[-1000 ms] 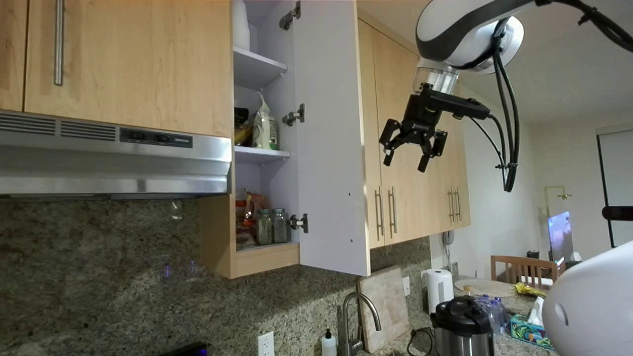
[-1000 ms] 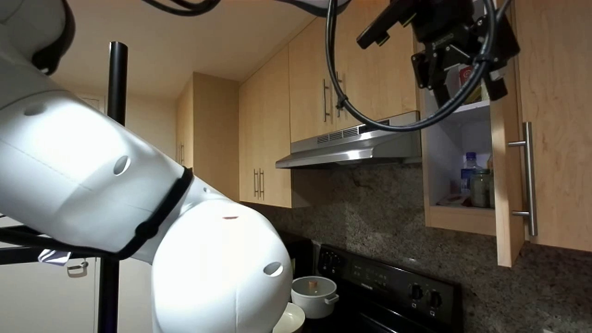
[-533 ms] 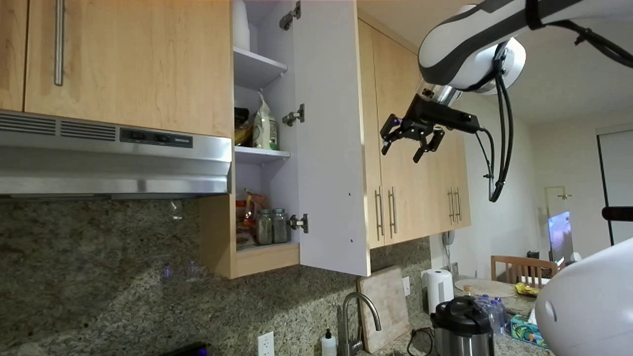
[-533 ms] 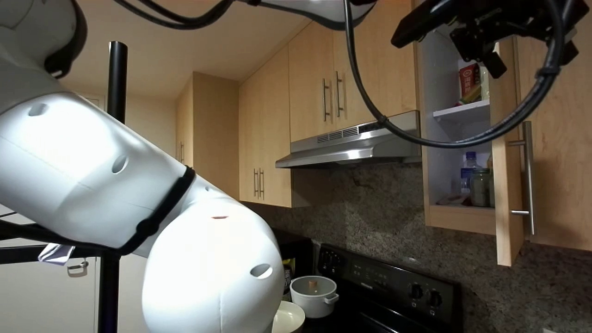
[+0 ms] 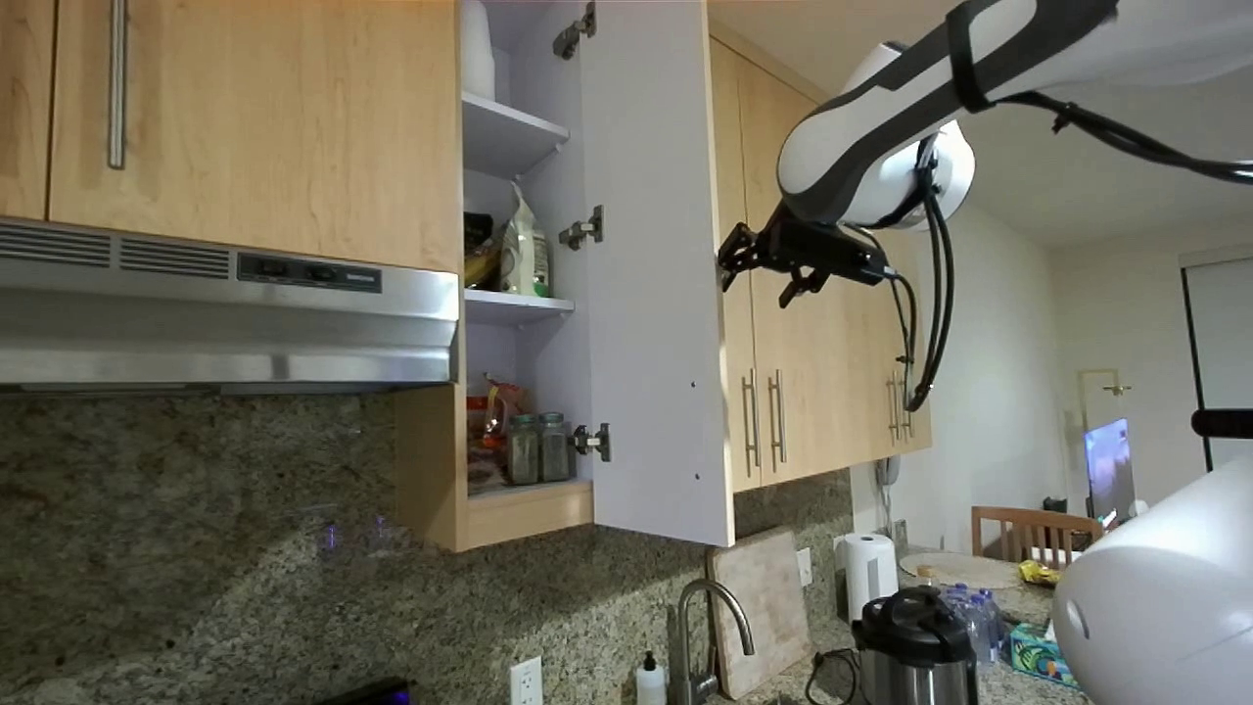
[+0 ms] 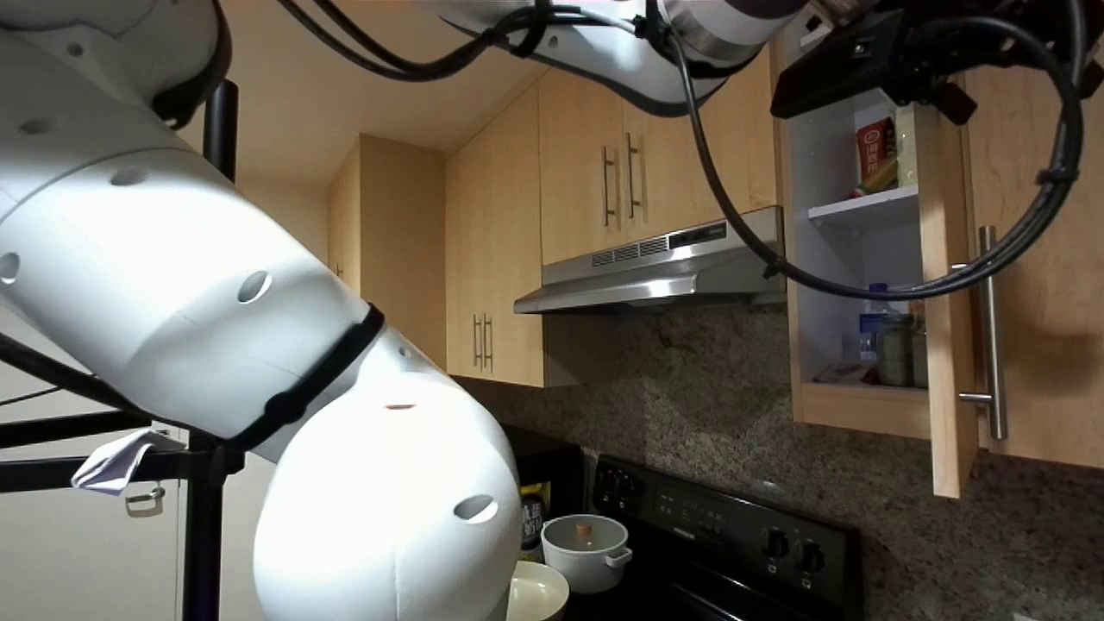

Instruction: Close the cabinet door

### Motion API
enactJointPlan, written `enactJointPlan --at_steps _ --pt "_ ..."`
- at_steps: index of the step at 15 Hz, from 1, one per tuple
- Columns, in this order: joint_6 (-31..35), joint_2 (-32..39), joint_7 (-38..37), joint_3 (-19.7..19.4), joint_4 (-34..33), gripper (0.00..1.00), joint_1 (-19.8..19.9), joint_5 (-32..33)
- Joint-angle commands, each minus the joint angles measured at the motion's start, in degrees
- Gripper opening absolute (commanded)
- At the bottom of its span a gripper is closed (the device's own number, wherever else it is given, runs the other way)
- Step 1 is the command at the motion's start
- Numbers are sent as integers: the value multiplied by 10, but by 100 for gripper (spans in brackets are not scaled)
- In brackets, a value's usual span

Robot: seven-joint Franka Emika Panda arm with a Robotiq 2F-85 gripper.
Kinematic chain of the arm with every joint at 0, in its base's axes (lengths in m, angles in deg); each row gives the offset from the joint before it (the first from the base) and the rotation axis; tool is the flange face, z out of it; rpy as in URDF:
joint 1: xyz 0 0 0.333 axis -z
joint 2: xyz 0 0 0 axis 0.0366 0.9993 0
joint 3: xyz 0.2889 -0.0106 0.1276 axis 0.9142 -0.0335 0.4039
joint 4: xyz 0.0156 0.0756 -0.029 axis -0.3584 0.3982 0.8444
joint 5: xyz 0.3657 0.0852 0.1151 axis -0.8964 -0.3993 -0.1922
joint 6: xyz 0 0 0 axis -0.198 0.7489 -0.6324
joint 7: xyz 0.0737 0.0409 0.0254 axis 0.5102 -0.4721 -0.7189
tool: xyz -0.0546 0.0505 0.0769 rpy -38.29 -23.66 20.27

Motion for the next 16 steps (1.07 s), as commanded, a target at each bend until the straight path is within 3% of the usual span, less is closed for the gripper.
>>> enactJointPlan --at_steps 1,5,10,16 --pt "13 52 -15 22 -35 100 21 -10" --pt "-4 20 -3 20 -24 100 -4 -23" --pt "-22 -21 9 17 -19 100 -78 -69" --pt "-26 19 -1 55 -44 100 -144 -105"
